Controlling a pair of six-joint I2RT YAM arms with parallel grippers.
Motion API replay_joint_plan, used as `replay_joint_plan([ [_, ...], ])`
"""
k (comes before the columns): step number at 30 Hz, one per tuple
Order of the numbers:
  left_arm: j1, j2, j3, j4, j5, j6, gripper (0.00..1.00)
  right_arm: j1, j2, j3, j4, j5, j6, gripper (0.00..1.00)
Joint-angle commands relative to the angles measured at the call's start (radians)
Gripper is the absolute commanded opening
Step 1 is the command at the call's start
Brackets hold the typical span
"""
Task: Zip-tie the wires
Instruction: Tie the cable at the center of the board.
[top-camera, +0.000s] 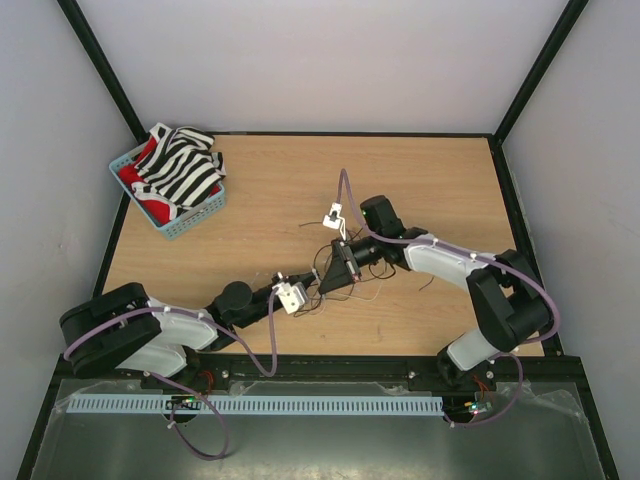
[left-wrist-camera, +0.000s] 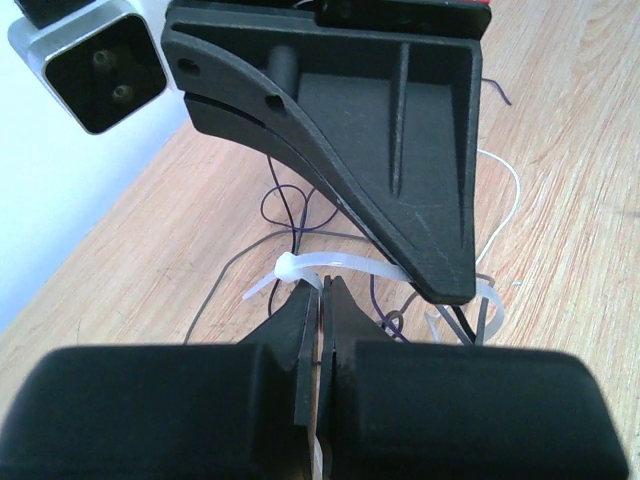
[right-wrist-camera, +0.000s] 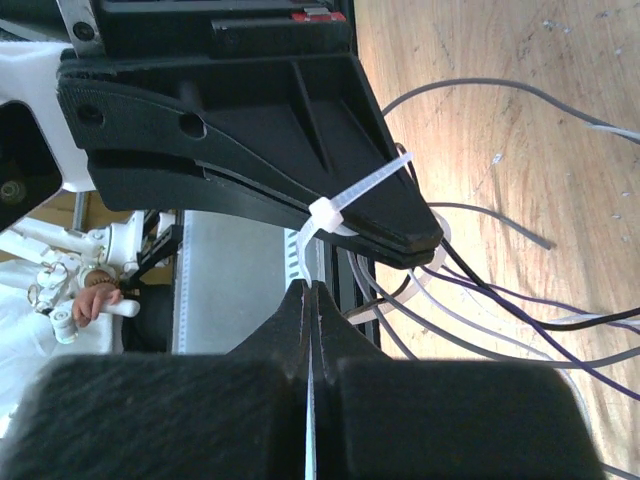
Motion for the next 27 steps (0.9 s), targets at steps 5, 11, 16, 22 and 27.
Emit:
replay_joint_plan([
  [5, -0.010, 0.017, 0.017, 0.037, 0.026, 0.038, 0.00, -0.024, 0.046, 0.061, 0.011, 0.004, 0.035, 0.00],
  [11, -0.010, 0.033, 0.021, 0.037, 0.022, 0.042, 0.00, -0.028, 0.062, 0.071, 0.008, 0.000, 0.031, 0.00],
  [16, -0.011, 0.044, 0.029, 0.037, 0.016, 0.039, 0.00, -0.027, 0.071, 0.061, -0.023, -0.005, 0.015, 0.00],
  [22, -0.011, 0.051, 0.029, 0.037, 0.026, 0.040, 0.00, -0.029, 0.068, 0.071, -0.022, 0.010, 0.023, 0.00],
  [27, -0.010, 0.049, 0.023, 0.037, 0.037, 0.042, 0.00, -0.043, 0.087, 0.096, -0.022, 0.021, 0.026, 0.00],
])
